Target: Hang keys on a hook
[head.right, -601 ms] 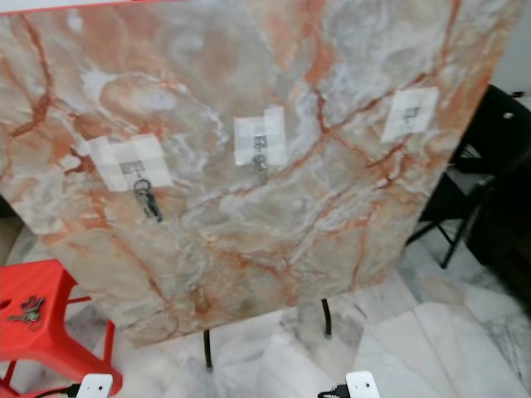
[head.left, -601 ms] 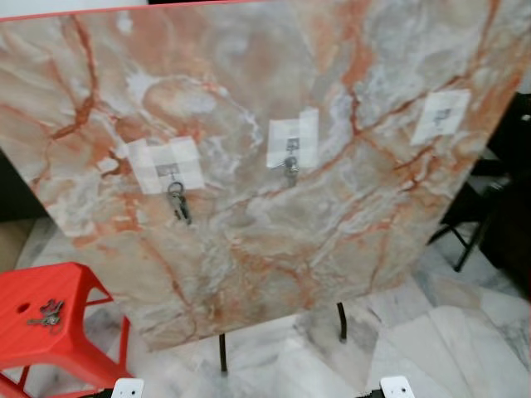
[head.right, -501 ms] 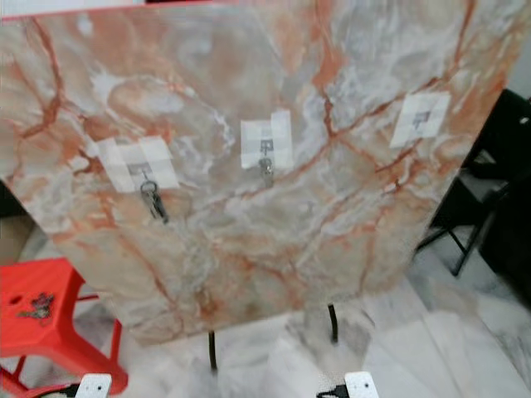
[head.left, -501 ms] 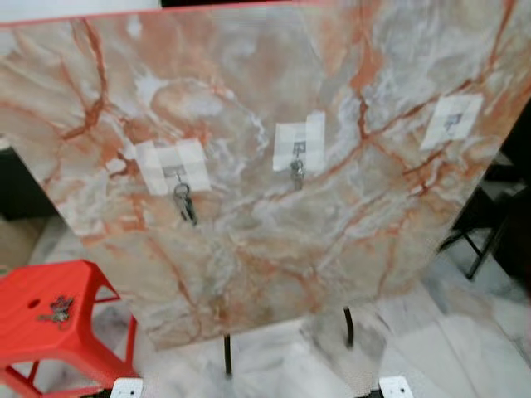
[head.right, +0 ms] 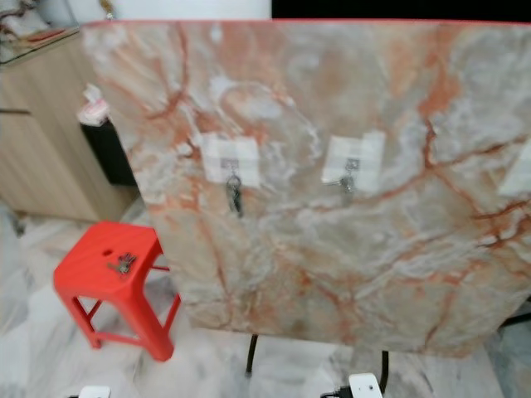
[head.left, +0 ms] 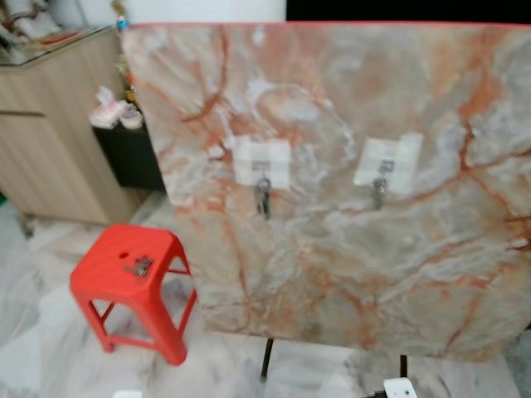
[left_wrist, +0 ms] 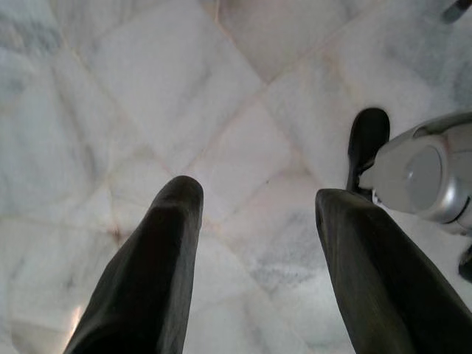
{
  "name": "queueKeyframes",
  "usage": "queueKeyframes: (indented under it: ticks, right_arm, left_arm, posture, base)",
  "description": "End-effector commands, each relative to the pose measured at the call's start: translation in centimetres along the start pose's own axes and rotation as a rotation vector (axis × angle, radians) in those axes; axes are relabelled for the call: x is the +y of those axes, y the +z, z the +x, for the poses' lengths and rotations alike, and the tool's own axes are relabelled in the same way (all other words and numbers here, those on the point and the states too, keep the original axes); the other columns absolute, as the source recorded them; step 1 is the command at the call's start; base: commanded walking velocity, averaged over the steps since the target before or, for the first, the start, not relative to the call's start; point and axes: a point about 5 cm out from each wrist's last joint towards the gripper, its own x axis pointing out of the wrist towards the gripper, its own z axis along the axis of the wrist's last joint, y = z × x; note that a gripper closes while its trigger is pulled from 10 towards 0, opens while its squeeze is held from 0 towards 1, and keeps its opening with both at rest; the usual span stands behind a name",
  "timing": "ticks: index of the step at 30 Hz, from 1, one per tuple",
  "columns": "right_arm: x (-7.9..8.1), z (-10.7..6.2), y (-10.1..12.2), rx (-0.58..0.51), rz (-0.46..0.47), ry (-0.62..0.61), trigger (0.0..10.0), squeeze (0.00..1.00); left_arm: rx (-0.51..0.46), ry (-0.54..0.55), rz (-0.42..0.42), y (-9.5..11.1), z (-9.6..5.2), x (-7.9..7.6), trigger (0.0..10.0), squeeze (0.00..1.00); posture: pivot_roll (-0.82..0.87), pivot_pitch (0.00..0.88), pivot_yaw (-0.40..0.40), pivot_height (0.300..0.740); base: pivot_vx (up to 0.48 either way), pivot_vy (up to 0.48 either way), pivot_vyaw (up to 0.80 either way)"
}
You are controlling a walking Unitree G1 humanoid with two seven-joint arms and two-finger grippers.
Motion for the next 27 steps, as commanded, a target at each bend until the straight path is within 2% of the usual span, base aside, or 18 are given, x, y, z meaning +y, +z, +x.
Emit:
queueKeyframes:
  ticks: [1, 6, 12, 16, 27]
  right_arm:
    - [-0.3, 0.0, -0.3, 0.010, 0.033, -0.015, 10.0, 0.00]
    - [-0.3, 0.0, -0.2, 0.004, 0.051, -0.018, 10.0, 0.00]
    - [-0.2, 0.0, -0.1, -0.001, 0.063, -0.019, 10.0, 0.00]
    - [-0.2, 0.0, -0.1, 0.000, 0.061, -0.018, 10.0, 0.00]
    - [-0.4, 0.0, 0.0, -0.007, 0.060, -0.021, 10.0, 0.00]
  left_arm:
    - [0.004, -0.009, 0.012, 0.0, 0.0, -0.2, 10.0, 0.00]
    - [0.007, -0.019, 0.003, 0.1, 0.0, -0.6, 10.0, 0.00]
    - [0.038, -0.013, 0.003, -1.0, -0.1, -0.1, 10.0, 0.00]
    - [0.065, -0.004, 0.011, -2.0, -0.3, 0.9, 10.0, 0.00]
    - [0.084, -0.007, 0.018, -2.8, -0.5, 1.3, 10.0, 0.00]
  posture:
    - [0.14, 0.000, -0.033, 0.726]
    - [0.13, 0.000, -0.028, 0.726]
    - [0.13, 0.000, -0.028, 0.726]
    - [0.13, 0.000, -0.032, 0.726]
    - [0.09, 0.000, -0.028, 0.726]
  base:
    - [0.000, 0.000, 0.00]
    - [0.000, 0.000, 0.00]
    - [0.000, 0.315, 0.00]
    - [0.000, 0.337, 0.00]
    - [0.000, 0.335, 0.00]
